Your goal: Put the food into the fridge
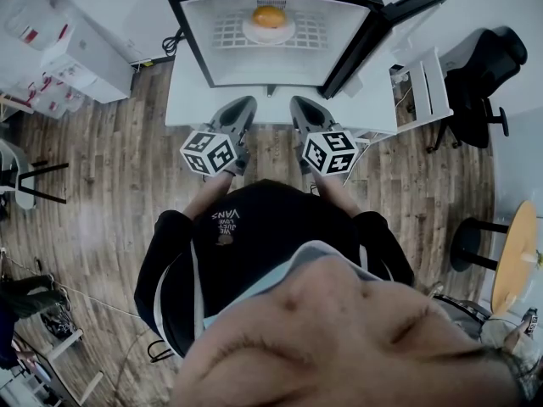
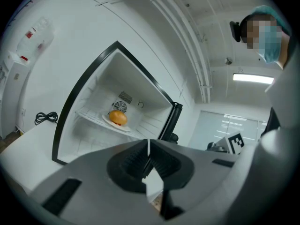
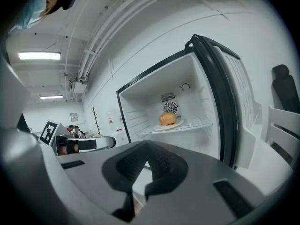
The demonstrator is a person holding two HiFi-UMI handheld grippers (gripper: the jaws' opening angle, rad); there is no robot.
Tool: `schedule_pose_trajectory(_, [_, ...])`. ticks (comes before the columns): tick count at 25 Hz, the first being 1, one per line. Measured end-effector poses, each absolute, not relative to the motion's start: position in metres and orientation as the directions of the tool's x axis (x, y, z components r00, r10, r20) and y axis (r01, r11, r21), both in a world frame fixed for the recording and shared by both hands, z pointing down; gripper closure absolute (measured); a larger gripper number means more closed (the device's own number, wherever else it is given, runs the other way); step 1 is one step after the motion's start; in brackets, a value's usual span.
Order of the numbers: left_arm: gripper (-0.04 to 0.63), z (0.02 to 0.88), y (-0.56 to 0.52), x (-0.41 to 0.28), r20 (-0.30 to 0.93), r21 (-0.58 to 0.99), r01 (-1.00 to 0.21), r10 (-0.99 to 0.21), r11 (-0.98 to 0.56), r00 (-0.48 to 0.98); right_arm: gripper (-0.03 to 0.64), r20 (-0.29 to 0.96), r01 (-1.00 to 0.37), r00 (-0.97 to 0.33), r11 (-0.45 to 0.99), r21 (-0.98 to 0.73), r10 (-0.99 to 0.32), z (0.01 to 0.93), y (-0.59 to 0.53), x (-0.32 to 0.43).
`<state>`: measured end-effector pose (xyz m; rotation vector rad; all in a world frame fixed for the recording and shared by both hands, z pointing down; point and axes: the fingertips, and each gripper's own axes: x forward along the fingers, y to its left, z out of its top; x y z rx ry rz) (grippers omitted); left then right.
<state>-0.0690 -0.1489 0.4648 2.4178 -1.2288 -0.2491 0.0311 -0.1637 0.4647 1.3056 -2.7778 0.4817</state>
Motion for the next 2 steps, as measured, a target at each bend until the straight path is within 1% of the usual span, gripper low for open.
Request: schedule_pose_trajectory(2, [0.569, 0.4644, -0.1481, -0.0702, 0.027, 0.44, -0.73, -0.805, -0.523, 0.593, 0.604, 0.162, -0.756, -0.647, 0.599, -0.262, -0.745, 0.4644, -0.1629, 0.03])
